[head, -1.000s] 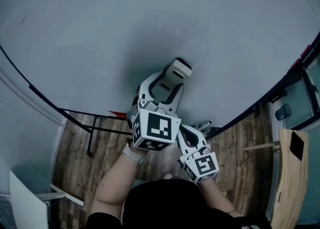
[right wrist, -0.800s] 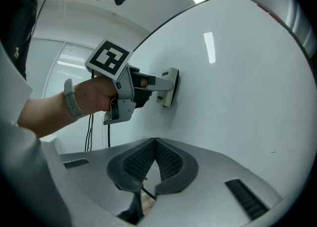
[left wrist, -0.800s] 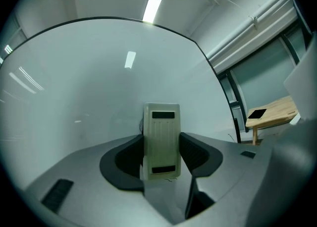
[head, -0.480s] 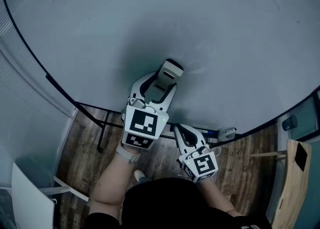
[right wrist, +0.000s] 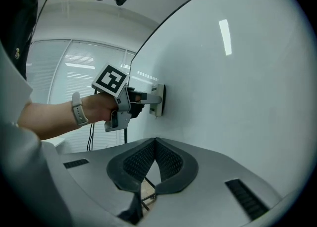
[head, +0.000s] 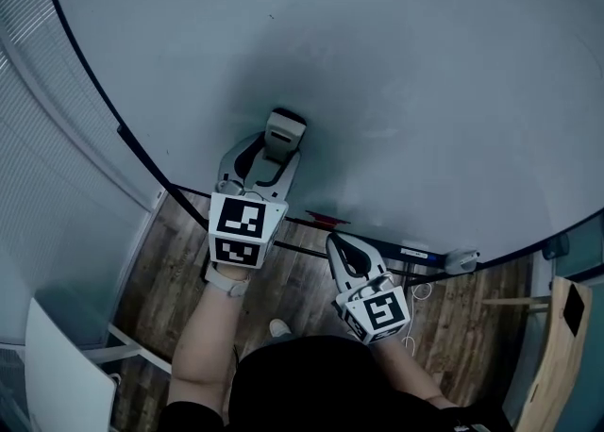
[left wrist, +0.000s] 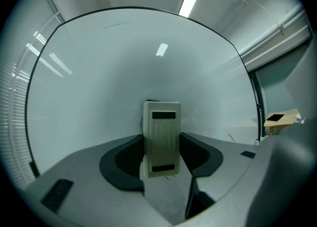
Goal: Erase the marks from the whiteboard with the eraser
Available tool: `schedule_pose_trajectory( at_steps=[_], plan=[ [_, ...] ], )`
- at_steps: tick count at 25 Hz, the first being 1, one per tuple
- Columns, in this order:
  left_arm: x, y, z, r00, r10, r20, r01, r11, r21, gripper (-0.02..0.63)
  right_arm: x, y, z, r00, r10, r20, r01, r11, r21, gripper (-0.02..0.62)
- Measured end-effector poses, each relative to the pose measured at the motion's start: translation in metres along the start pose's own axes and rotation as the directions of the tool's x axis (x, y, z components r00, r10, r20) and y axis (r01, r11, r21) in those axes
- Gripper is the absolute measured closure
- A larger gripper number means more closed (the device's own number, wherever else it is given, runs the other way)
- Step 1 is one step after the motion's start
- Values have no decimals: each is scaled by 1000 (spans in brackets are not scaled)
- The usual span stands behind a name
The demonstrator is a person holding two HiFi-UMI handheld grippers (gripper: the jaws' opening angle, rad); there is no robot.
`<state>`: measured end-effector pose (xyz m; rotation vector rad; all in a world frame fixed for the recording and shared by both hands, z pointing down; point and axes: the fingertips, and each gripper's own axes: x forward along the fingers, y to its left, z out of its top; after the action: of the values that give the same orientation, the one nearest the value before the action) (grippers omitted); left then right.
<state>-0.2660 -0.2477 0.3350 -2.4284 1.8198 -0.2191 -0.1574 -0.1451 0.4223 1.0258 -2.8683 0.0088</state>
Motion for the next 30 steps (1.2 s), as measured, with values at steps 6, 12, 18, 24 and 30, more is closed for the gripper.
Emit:
schedule_pose_trajectory(
  at_steps=[6,12,18,24,30],
  plan=[
    [-18,60,-38,993,107,-46,-108,994,-28,367,18,23,-8,1000,17,-20,-17,1000,5,568],
    [-42,89,-76,982,160,-98,-169,981,-92,368,22,31,-15,999,34,-35,-34,999,3,568],
    [-82,84,-102,974,187,-131,-202,972,-117,368,17,35,-19,996,64,-55,-63,998,14,568],
    [-122,53,-118,972,188,-140,-210,964,-162,368,7,37,-21,991,114,-69,-114,994,4,568],
    [-156,12,-123,966,202,-162,-226,963,-146,370,-5,41,-11,981,180,-69,-182,983,-23,568]
  ],
)
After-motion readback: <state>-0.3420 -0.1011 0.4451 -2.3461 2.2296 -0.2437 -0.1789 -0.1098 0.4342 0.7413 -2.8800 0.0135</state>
